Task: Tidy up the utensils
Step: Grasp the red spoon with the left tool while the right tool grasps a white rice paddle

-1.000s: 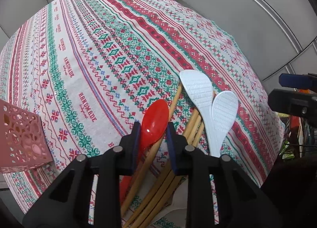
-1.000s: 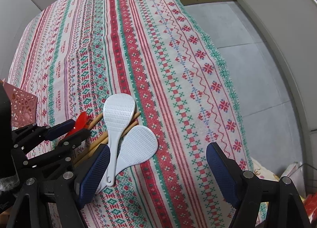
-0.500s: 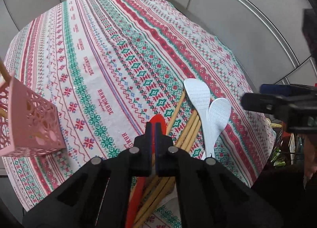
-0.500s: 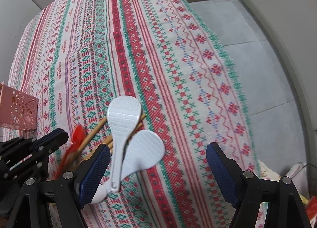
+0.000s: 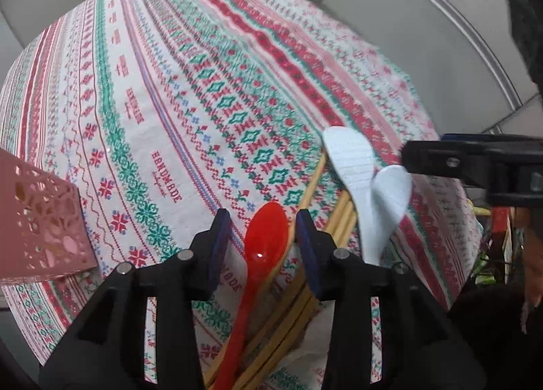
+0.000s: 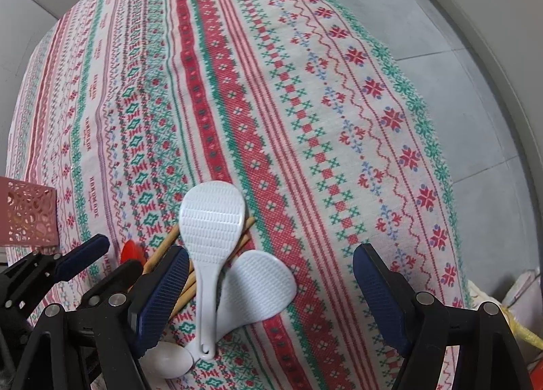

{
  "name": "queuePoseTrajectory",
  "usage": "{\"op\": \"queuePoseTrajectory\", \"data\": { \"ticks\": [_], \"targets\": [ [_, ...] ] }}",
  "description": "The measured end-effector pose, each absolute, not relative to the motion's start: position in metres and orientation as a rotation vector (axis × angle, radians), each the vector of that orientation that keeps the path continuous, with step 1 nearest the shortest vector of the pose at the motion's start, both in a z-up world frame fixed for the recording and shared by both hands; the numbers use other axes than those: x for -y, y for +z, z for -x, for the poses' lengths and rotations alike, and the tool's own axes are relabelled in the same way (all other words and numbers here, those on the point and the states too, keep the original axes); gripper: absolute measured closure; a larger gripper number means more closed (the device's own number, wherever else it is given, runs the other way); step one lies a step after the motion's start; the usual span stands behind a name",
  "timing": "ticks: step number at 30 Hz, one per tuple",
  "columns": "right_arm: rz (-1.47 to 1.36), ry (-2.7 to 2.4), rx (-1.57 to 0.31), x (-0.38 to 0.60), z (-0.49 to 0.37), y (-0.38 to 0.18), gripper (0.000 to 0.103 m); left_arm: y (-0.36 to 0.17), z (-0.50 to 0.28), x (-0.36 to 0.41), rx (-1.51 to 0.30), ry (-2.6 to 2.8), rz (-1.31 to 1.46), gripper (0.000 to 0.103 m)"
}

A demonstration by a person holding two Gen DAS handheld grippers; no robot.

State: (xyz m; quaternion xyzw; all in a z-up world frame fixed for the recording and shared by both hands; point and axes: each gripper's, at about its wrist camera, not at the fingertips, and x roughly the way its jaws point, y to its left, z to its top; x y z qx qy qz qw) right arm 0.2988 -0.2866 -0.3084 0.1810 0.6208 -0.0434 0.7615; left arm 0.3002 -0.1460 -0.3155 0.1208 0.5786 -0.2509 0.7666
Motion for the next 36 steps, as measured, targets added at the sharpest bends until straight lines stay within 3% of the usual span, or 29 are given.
{"op": "queuePoseTrajectory", "data": {
  "ticks": [1, 9, 26, 29, 34, 36],
  "targets": [
    [-0.392, -0.096, -1.353, 0.287, -0.299, -0.309, 0.019, -0.317, -0.302, 0.144, -1.256, -0.547, -0.237, 0.075],
    [-0.388, -0.093, -1.357, 0.288, -0.304, -0.313, 0.019, -0.316, -0.307, 0.136, -1.248, -0.496, -0.204, 0.076],
    [-0.363, -0.062, -1.389, 0.246, -0.345, -0.336, 0.022, -0.254, -0.280, 0.089, -1.090, -0.504, -0.172, 0.076],
    [-0.324, -0.091, -1.394, 0.240, -0.351, -0.341, 0.025, -0.251, -0.277, 0.083, -1.083, -0.505, -0.160, 0.076],
    [-0.234, -0.135, -1.381, 0.229, -0.355, -0.341, 0.050, -0.243, -0.274, 0.074, -1.064, -0.509, -0.145, 0.076],
    [-0.244, -0.129, -1.376, 0.231, -0.354, -0.341, 0.054, -0.240, -0.274, 0.070, -1.060, -0.509, -0.142, 0.076]
  ]
}}
